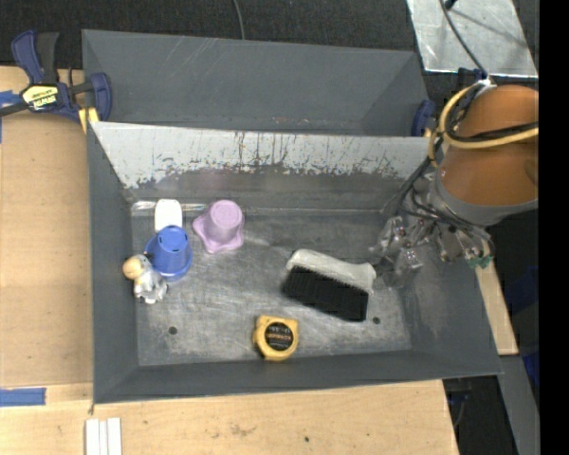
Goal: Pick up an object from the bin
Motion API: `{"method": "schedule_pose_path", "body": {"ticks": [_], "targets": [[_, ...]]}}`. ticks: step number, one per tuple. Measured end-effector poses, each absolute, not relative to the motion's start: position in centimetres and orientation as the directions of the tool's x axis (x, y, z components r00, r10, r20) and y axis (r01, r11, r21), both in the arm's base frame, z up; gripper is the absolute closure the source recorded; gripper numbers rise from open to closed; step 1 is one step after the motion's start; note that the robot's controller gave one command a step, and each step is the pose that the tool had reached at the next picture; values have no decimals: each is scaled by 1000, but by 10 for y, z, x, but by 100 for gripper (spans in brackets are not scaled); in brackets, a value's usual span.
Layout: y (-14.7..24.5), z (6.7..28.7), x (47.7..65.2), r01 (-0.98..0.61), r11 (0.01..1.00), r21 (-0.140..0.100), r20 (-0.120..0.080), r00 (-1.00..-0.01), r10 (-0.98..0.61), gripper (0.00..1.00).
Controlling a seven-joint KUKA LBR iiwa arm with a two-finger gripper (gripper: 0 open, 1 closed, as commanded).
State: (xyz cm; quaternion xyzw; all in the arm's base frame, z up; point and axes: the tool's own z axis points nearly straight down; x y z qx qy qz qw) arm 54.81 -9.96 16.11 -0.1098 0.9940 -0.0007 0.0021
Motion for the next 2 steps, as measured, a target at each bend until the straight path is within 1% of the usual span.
{"method": "schedule_pose_path", "body": {"ticks": [1,2], "targets": [[-99,161,548,-219,976,-2,-4,-976,-219,0],[-99,161,548,-219,976,-2,-4,-976,-219,0]]}}
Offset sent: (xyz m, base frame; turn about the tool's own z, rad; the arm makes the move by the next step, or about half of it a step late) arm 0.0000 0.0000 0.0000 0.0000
